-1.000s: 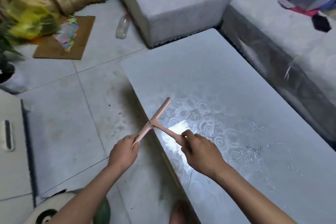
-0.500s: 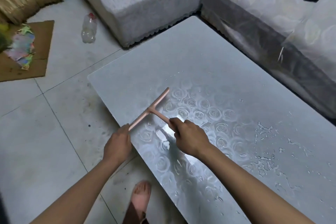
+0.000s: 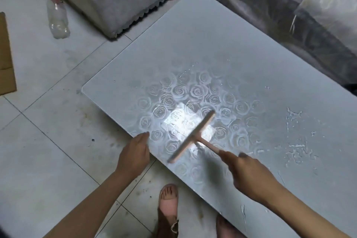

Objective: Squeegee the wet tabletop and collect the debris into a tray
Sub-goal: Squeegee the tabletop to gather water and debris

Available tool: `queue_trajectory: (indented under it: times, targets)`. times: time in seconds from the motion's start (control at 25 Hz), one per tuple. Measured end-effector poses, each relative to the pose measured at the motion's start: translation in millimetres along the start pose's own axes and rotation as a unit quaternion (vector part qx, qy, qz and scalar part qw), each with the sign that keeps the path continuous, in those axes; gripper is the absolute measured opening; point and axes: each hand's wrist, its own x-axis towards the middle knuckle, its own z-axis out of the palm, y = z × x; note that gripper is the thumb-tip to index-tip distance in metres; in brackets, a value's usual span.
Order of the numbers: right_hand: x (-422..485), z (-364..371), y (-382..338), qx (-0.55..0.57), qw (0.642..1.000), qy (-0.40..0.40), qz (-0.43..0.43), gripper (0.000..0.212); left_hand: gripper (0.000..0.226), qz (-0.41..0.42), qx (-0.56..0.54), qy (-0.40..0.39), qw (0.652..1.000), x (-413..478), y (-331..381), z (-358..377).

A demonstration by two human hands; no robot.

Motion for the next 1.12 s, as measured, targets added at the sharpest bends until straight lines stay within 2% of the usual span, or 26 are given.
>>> queue_trajectory:
  times: [0.08,0.16,0.28,0.44,0.68,0.8,0.88,0.96,1.12]
  targets:
    - [-22,-12,4,-0.037,0.999,-0.013,0.032,0.060,0.045,0.004,0.009,-0.010,1.000,2,2,0]
    - [-23,-25,-13,-0.057,0.998,-0.001,0.024,0.072,0.048,-0.010,0.037,-0.024,0.999,5,0,-2]
    - [16,-43,-71,-0.025,0.998,0.030,-0.047,0.082,0.055,-0.066,0.077,-0.034,0.994,9,-7,-8]
    - [63,-38,-143,-0.023,0.992,0.029,-0.121,0.079,0.047,-0.113,0.083,-0.024,0.990,13,-22,-19]
    - [13,-52,-78,-0.062,0.996,-0.048,-0.031,0.081,0.048,-0.104,0.064,-0.019,0.992,27,-37,-33]
    - [32,-72,-109,-0.057,0.996,0.009,-0.072,0.088,0.048,-0.113,0.040,-0.008,0.993,35,-39,-43]
    - [77,-79,-149,-0.046,0.988,0.063,-0.133,0.080,0.050,-0.133,0.015,0.020,0.991,46,-45,-53]
    - [127,-80,-185,-0.041,0.982,0.066,-0.172,0.067,0.050,-0.155,-0.005,0.057,0.986,61,-54,-65]
    - [151,-76,-180,-0.053,0.988,0.029,-0.145,0.061,0.051,-0.159,-0.002,0.070,0.985,83,-67,-79]
